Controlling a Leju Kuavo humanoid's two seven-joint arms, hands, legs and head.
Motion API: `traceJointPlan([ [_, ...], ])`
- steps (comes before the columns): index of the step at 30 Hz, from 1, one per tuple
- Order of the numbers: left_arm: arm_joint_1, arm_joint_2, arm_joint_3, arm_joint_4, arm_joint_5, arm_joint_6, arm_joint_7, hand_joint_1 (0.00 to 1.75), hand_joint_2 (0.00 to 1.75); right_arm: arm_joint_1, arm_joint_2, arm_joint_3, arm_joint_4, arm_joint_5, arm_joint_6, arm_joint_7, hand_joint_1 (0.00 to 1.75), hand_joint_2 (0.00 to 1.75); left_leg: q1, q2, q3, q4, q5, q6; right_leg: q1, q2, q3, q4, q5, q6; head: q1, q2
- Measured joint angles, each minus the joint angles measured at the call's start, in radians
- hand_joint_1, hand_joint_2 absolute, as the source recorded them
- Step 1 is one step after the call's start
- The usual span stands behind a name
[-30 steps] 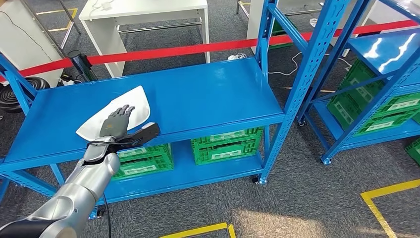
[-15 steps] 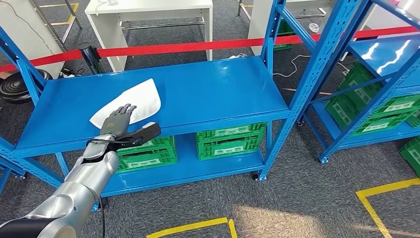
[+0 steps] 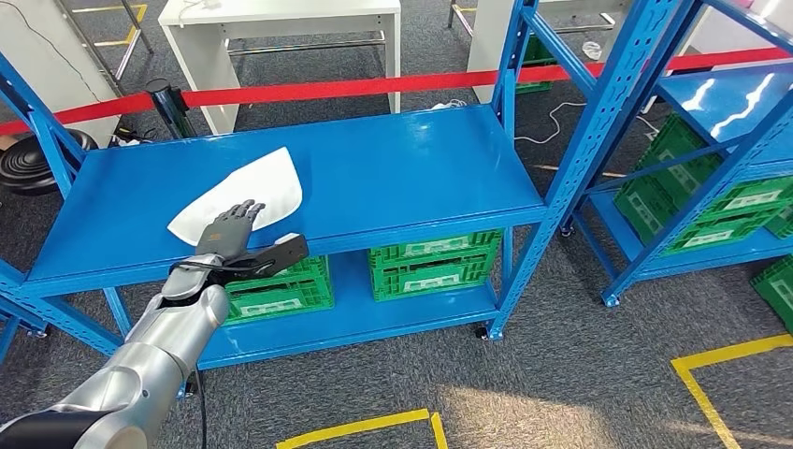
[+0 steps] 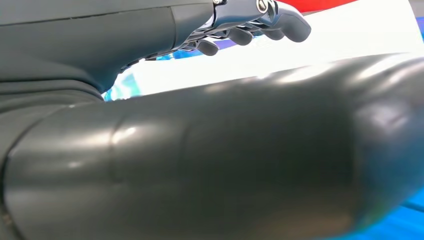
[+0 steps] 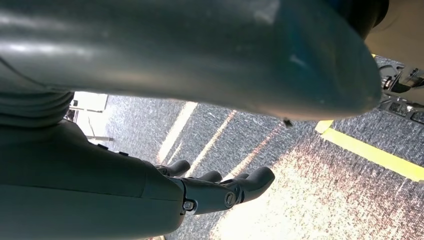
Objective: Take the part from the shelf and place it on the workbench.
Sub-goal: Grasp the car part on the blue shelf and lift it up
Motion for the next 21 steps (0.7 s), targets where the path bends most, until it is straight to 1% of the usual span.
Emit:
traceJointPlan([
  [5,0.0,-0.002,-0.002,0.0,-0.008,0.0,-0.008,0.0,0.0,0.0,0.0,0.0,0.0,0.001,0.0,0.0,0.0,0.0,0.0,0.0,0.0,0.0,0.001,-0.001,0.0,0.0,-0.001,0.001,0.0,0.0,0.0,0.0],
  [9,0.0,-0.002,-0.022,0.0,-0.046,0.0,0.011,0.0,1.75,0.0,0.0,0.0,0.0,0.002,0.0,0.0,0.0,0.0,0.0,0.0,0.0,0.0,0.001,-0.002,0.0,0.0,-0.001,0.001,0.0,0.0,0.0,0.0],
  [14,0.0,-0.002,-0.051,0.002,-0.067,0.01,0.018,0.0,1.75,0.0,0.0,0.0,0.0,0.002,0.0,0.0,0.0,0.0,0.0,0.0,0.0,0.0,0.001,-0.002,0.0,0.0,-0.001,0.001,0.0,0.0,0.0,0.0],
  [21,0.004,-0.004,-0.072,0.008,-0.079,0.007,0.042,0.0,1.75,0.0,0.0,0.0,0.0,0.001,-0.001,0.0,0.0,0.0,0.0,0.0,-0.001,0.0,0.001,-0.002,0.0,0.0,-0.001,0.001,0.0,0.0,0.0,0.0],
])
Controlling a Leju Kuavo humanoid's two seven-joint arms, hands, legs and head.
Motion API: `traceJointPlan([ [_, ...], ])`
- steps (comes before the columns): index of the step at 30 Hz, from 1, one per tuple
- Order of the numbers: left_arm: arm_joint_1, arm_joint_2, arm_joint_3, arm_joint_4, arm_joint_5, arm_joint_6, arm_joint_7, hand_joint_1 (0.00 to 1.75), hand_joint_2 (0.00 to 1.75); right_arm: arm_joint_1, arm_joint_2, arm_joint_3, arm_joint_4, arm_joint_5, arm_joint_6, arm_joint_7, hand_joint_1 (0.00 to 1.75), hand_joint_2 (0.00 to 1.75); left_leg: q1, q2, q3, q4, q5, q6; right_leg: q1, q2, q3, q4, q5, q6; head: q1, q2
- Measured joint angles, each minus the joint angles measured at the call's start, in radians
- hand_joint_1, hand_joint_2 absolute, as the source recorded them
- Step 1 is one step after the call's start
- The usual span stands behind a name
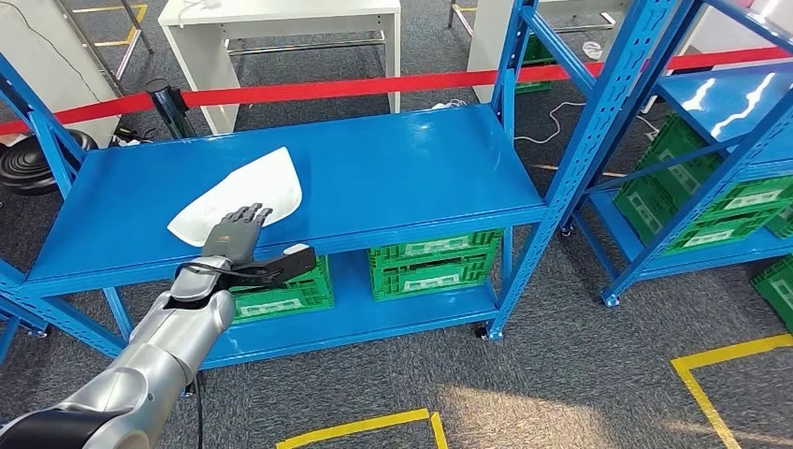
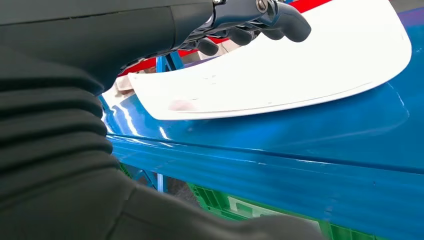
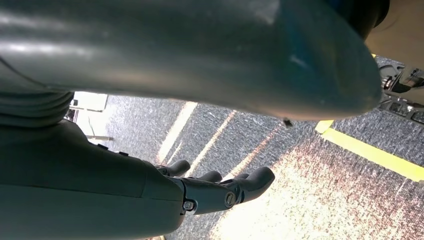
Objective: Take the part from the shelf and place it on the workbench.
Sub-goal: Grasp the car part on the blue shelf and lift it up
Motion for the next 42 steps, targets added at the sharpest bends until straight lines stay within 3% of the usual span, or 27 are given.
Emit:
traceJointPlan([
  [17,0.007,-0.005,-0.012,0.0,-0.007,0.1,0.069,0.0,1.75,0.0,0.0,0.0,0.0,-0.002,-0.002,0.0,0.0,0.0,0.0,0.0,0.0,0.0,0.0,0.0,0.0,0.0,0.0,0.0,0.0,0.0,0.0,0.0],
  [26,0.009,-0.004,-0.012,0.0,-0.026,0.247,0.141,0.0,1.75,0.0,0.0,0.0,0.0,0.0,-0.002,0.0,0.0,0.0,0.0,0.0,0.0,0.0,0.0,0.0,0.0,0.0,0.0,0.0,0.0,0.0,0.0,0.0],
  [42,0.026,-0.008,-0.012,0.002,-0.03,0.312,0.167,0.0,1.75,0.0,0.0,0.0,0.0,-0.001,-0.005,0.0,0.0,0.0,0.0,0.0,0.0,0.0,0.0,0.0,0.0,0.0,0.0,0.0,0.0,0.0,0.0,0.0],
])
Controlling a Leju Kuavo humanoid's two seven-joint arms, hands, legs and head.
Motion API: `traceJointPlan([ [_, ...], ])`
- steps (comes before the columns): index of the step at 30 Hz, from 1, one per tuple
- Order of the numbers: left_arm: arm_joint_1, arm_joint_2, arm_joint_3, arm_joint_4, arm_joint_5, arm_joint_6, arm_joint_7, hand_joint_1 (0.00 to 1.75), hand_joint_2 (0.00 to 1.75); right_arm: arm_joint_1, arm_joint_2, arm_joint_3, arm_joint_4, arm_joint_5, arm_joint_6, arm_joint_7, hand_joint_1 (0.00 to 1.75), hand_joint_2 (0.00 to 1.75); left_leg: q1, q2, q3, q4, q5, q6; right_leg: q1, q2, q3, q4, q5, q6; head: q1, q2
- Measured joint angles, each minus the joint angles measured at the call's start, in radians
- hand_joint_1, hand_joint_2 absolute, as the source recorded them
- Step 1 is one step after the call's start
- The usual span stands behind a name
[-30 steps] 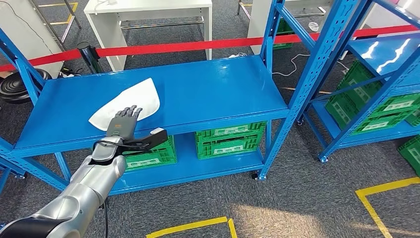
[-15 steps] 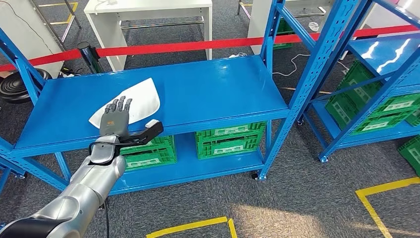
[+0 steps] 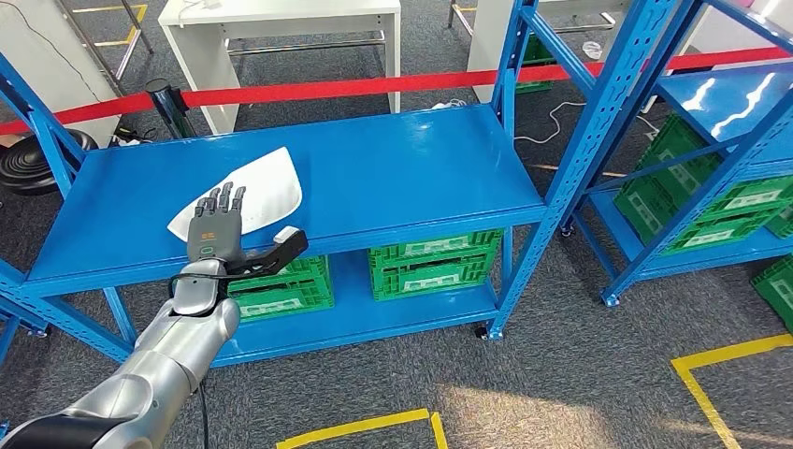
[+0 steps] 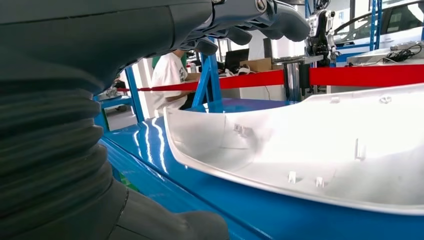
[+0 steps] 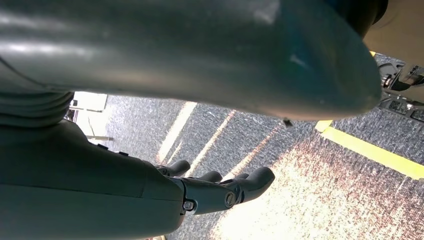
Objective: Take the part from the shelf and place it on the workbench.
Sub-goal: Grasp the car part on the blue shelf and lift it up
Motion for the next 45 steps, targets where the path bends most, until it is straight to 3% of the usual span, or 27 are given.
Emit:
traceJointPlan([
  [33,0.013,-0.006,0.009,0.019,0.004,-0.085,-0.008,0.03,1.75,0.0,0.0,0.0,0.0,0.005,0.003,0.0,0.0,0.0,0.0,0.0,0.0,0.0,0.0,0.0,0.0,0.0,0.0,0.0,0.0,0.0,0.0,0.0],
  [34,0.014,-0.008,0.01,0.019,0.004,-0.085,-0.009,0.2,1.75,0.0,0.0,0.0,0.0,0.004,0.003,0.0,0.0,0.0,0.0,0.0,0.0,0.0,0.0,0.0,0.0,0.0,0.0,0.0,0.0,0.0,0.0,0.0],
  [37,0.015,-0.011,0.014,0.02,0.01,-0.082,-0.011,1.47,1.75,0.0,0.0,0.0,0.0,0.003,0.003,0.0,0.0,0.0,0.0,0.0,-0.001,0.0,0.0,0.0,0.0,0.0,-0.001,0.0,0.0,0.0,0.0,0.0],
  [38,0.015,-0.011,0.017,0.02,0.012,-0.081,-0.011,1.75,1.75,0.0,0.0,0.0,0.0,0.004,0.003,0.0,0.0,0.0,0.0,0.0,-0.001,0.0,0.0,0.0,0.0,0.0,-0.001,0.0,0.0,0.0,0.0,0.0],
  [45,0.016,-0.011,0.033,0.022,0.026,-0.079,-0.022,1.75,1.75,0.0,0.0,0.0,0.0,0.004,0.003,0.0,0.0,0.0,0.0,0.0,-0.001,0.0,0.0,0.0,0.0,0.0,-0.001,0.0,0.0,0.0,0.0,0.0],
])
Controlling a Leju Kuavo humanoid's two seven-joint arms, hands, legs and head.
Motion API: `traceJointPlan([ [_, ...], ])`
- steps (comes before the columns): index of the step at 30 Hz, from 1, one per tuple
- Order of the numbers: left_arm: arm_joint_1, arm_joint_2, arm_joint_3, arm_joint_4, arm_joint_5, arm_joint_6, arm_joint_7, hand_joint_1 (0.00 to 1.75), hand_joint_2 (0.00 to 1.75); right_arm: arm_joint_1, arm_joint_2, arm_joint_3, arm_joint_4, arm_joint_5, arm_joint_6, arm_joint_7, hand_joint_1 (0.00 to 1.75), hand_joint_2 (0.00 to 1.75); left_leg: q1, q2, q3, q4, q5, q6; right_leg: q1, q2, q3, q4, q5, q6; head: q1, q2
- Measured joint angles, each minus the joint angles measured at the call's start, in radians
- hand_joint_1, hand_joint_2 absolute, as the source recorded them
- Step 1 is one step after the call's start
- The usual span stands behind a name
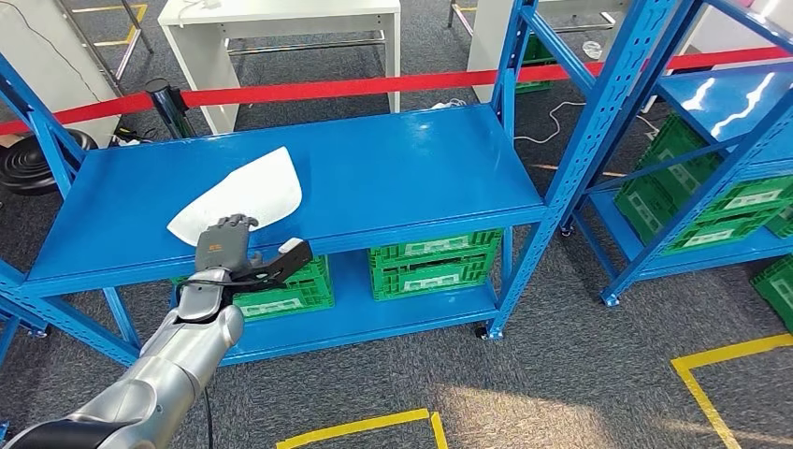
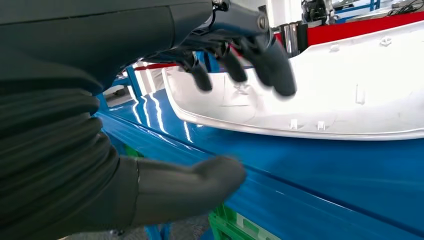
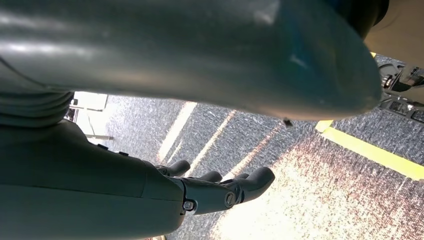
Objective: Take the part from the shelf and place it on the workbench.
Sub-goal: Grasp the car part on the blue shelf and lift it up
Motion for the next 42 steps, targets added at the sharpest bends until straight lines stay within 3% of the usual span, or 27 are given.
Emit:
traceJointPlan([
  [6,0.001,0.0,0.008,0.001,-0.001,0.0,-0.001,1.61,1.75,0.0,0.0,0.0,0.0,-0.001,0.0,0.0,0.0,0.0,0.0,0.0,0.0,0.0,0.0,0.0,0.0,0.0,0.0,0.0,0.0,0.0,0.0,0.0],
  [13,0.001,-0.001,0.009,0.002,0.0,0.0,0.0,1.71,1.75,0.0,0.0,0.0,0.0,-0.001,0.0,0.0,0.0,0.0,0.0,0.0,0.0,0.0,0.0,0.0,0.0,0.0,0.0,0.0,0.0,0.0,0.0,0.0],
  [15,0.001,-0.001,0.01,0.003,0.001,0.0,0.0,1.62,1.75,0.0,0.0,0.0,0.0,-0.001,0.0,0.0,0.0,0.0,0.0,0.0,0.0,0.0,0.0,0.0,0.0,0.0,0.0,0.0,0.0,0.0,0.0,0.0],
  [19,0.002,0.0,0.015,0.006,0.002,0.0,-0.001,0.11,1.75,0.0,0.0,0.0,0.0,-0.002,0.0,0.0,0.0,0.0,0.0,0.0,0.0,0.0,0.0,0.0,0.0,0.0,0.0,0.0,0.0,0.0,0.0,0.0],
  [20,0.002,0.0,0.016,0.007,0.003,0.002,-0.002,0.0,1.75,0.0,0.0,0.0,0.0,-0.002,0.0,0.0,0.0,0.0,0.0,0.0,0.0,0.0,0.0,0.0,0.0,0.0,0.0,0.0,0.0,0.0,0.0,0.0],
  [24,0.004,0.0,0.018,0.007,0.011,0.013,-0.025,0.0,0.0,0.0,0.0,0.0,0.0,-0.002,0.0,0.0,0.0,0.0,0.0,0.0,-0.001,0.0,0.0,0.0,0.0,0.0,0.0,0.0,0.0,0.0,0.0,0.0],
  [33,0.005,-0.002,0.042,0.006,0.054,-0.037,-0.089,0.0,0.0,0.0,0.0,0.0,0.0,-0.002,0.004,0.0,0.0,0.0,-0.002,0.0,-0.002,0.002,0.0,0.001,-0.002,0.0,0.0,-0.001,0.001,0.001,0.0,0.0],
  [36,0.005,-0.001,0.051,0.005,0.059,-0.043,-0.091,0.0,0.0,0.0,0.002,0.0,0.0,-0.002,0.006,0.0,0.0,0.0,-0.006,-0.001,-0.009,0.005,0.0,0.009,-0.007,-0.001,0.001,-0.005,0.006,0.009,0.0,0.0],
  [38,0.003,-0.002,0.054,0.001,0.062,-0.044,-0.093,0.0,0.0,0.0,0.002,0.0,0.0,-0.002,0.006,0.0,0.0,0.0,0.001,0.0,-0.001,-0.01,0.006,0.019,-0.005,-0.001,-0.002,0.001,0.001,0.014,0.0,0.0],
  [40,0.001,-0.003,0.059,-0.002,0.067,-0.045,-0.096,0.0,0.0,-0.001,0.002,0.0,0.0,-0.002,0.006,0.0,0.0,0.0,0.008,0.0,0.007,-0.025,0.007,0.031,-0.005,-0.001,-0.033,0.066,-0.035,0.018,0.003,0.0],
  [42,0.001,-0.005,0.063,-0.002,0.069,-0.046,-0.097,0.0,0.0,0.0,0.002,0.0,0.0,-0.002,0.006,-0.005,0.0,0.0,0.007,0.001,0.007,-0.021,0.003,0.035,-0.007,0.0,-0.098,0.198,-0.093,0.02,0.005,0.0],
])
